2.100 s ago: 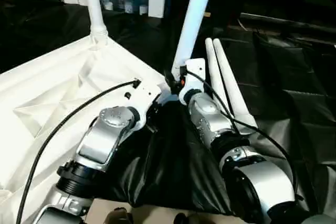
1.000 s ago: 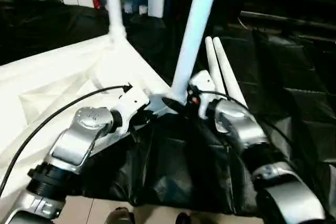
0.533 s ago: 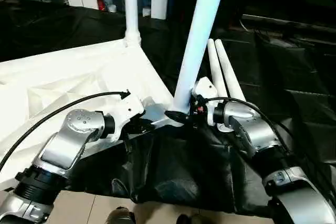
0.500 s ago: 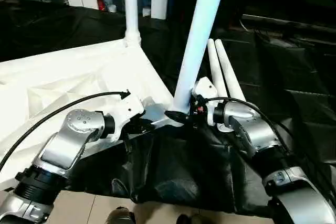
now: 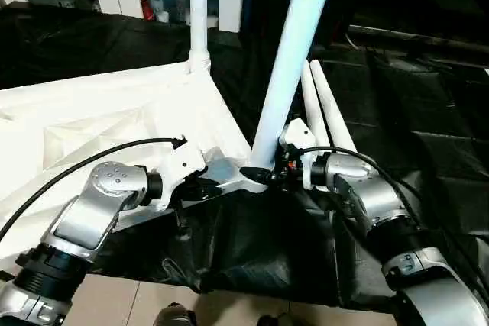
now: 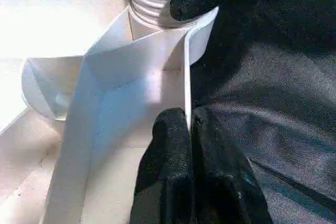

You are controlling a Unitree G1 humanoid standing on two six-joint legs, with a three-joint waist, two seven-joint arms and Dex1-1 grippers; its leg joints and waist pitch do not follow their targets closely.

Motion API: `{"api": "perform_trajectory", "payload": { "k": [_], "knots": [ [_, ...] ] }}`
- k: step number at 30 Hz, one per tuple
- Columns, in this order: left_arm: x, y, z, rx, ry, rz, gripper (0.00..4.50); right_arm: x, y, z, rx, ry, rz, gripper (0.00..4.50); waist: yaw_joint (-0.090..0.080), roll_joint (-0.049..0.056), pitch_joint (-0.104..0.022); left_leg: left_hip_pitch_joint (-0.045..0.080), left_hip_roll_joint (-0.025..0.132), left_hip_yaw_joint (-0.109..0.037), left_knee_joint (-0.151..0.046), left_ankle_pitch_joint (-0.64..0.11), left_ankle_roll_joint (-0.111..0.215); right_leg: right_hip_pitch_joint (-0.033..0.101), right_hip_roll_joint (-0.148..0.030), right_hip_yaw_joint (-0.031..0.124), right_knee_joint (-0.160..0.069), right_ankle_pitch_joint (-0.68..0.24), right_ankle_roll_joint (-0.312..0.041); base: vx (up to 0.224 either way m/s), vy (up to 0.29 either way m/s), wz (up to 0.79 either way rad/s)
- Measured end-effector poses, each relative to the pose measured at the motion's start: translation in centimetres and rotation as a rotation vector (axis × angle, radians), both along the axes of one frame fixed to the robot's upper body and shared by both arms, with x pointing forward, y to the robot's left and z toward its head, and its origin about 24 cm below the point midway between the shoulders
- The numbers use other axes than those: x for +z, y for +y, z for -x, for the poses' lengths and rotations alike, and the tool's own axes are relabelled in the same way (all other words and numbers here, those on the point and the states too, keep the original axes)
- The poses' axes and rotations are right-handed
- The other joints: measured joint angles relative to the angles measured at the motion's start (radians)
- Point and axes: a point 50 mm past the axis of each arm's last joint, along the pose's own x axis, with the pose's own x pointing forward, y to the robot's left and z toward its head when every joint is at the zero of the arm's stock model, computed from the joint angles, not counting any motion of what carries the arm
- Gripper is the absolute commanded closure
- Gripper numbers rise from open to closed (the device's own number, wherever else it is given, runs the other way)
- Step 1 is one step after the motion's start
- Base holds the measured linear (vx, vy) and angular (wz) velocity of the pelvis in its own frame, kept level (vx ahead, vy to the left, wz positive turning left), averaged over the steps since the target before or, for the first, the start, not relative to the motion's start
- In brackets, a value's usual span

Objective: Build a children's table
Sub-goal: Rotate leg to tighten

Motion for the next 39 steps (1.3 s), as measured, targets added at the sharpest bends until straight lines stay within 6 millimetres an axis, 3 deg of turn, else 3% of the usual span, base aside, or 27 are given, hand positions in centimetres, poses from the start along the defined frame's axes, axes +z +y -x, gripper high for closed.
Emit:
{"api": "perform_trajectory", "payload": {
  "k": [7,10,14,20,22,30,32,39],
  "knots": [
    [-0.3,0.2,0.1,0.009,0.012,-0.002,4.50,-0.6,0.4,0.1,-0.008,0.012,-0.019,1.78,-0.002,0.001,-0.012,0.001,0.000,0.000,0.001,0.000,0.000,0.001,0.000,0.000,0.000,0.000,0.000,0.000,0.000,0.00],
    [-0.7,0.0,-0.3,0.061,0.019,0.014,4.50,-1.2,0.9,-0.2,-0.094,0.018,-0.046,1.78,-0.005,0.002,-0.018,0.003,0.000,0.000,0.001,0.000,0.000,0.002,0.000,0.000,0.002,0.000,-0.001,0.000,0.000,0.00],
    [-1.2,-1.1,-1.3,0.190,0.007,0.038,4.50,-1.7,2.1,-1.1,-0.293,0.038,-0.092,1.78,-0.004,0.004,-0.020,0.008,0.000,0.000,0.002,0.000,-0.001,0.004,0.000,0.000,0.003,0.002,-0.003,0.000,0.000,0.00],
    [-1.8,-4.8,-2.9,0.410,-0.019,0.064,4.50,-1.7,4.3,-3.2,-0.723,0.093,-0.109,1.78,-0.003,0.005,-0.020,0.013,-0.001,0.000,0.001,0.000,-0.001,0.006,-0.001,0.000,0.002,0.000,0.001,0.000,0.000,0.00],
    [-1.8,-5.3,-2.9,0.431,-0.024,0.066,4.50,-1.7,4.5,-3.3,-0.773,0.105,-0.107,1.78,-0.002,0.003,-0.021,0.013,-0.001,0.000,0.001,0.000,-0.001,0.006,-0.001,0.000,0.001,0.000,0.002,0.000,0.000,0.00],
    [-1.7,-5.4,-3.2,0.436,-0.058,0.043,4.50,-1.4,5.2,-3.7,-0.811,0.091,-0.100,1.78,-0.003,0.001,-0.023,0.010,-0.001,0.000,0.001,0.000,-0.001,0.004,-0.001,0.000,0.000,0.000,0.002,0.000,0.000,0.00],
    [-1.7,-5.4,-3.2,0.431,-0.063,0.041,4.50,-1.4,5.2,-3.7,-0.811,0.093,-0.110,1.22,-0.002,0.001,-0.023,0.009,-0.001,0.000,0.000,0.000,-0.001,0.004,-0.001,0.000,0.000,0.000,0.003,0.000,0.000,0.00],
    [-1.4,-4.2,-3.4,0.412,-0.097,0.026,4.50,-1.7,5.3,-3.4,-0.725,0.122,-0.156,0.75,-0.004,0.001,-0.023,0.003,0.000,0.000,-0.002,0.000,-0.001,-0.004,-0.001,-0.001,0.002,0.003,0.002,0.000,0.000,0.00]
  ]
}}
